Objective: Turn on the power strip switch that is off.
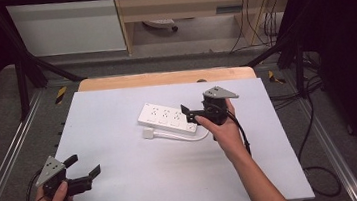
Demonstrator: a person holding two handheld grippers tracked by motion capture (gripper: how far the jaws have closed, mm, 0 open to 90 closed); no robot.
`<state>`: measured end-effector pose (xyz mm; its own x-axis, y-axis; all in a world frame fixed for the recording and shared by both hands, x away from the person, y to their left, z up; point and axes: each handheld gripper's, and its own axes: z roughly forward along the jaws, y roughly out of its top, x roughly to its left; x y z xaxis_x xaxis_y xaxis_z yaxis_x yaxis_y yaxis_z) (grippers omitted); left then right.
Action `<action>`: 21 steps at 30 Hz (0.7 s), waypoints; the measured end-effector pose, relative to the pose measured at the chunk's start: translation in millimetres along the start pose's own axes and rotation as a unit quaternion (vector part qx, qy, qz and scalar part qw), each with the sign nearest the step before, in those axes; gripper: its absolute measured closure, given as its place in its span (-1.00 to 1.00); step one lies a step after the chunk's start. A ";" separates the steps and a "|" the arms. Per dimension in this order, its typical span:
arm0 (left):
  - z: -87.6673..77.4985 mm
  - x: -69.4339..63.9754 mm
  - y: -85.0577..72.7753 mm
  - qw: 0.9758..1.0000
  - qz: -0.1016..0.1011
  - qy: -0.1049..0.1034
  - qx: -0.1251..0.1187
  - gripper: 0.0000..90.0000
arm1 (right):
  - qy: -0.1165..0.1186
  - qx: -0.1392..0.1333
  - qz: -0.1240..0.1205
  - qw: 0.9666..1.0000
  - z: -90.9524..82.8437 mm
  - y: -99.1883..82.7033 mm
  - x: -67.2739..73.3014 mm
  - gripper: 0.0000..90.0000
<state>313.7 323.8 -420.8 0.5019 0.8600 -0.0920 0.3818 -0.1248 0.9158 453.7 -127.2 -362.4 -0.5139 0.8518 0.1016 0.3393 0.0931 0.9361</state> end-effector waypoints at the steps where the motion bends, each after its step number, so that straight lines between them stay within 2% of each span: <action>1: 0.1 -0.1 0.0 1.000 0.000 0.000 0.000 -0.89 | -0.002 -0.002 -0.001 1.000 -1.9 -0.3 -1.7 -0.91; 21: -0.4 -1.0 0.1 1.000 0.001 0.001 0.000 -0.89 | -0.013 -0.022 0.007 1.000 -39.8 -15.3 -27.8 -0.91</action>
<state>312.9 323.1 -420.5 0.5016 0.8605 -0.0887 0.3805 -0.1274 0.9160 431.5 -172.8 -366.1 -0.4877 0.8665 0.1067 0.3119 0.0588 0.9483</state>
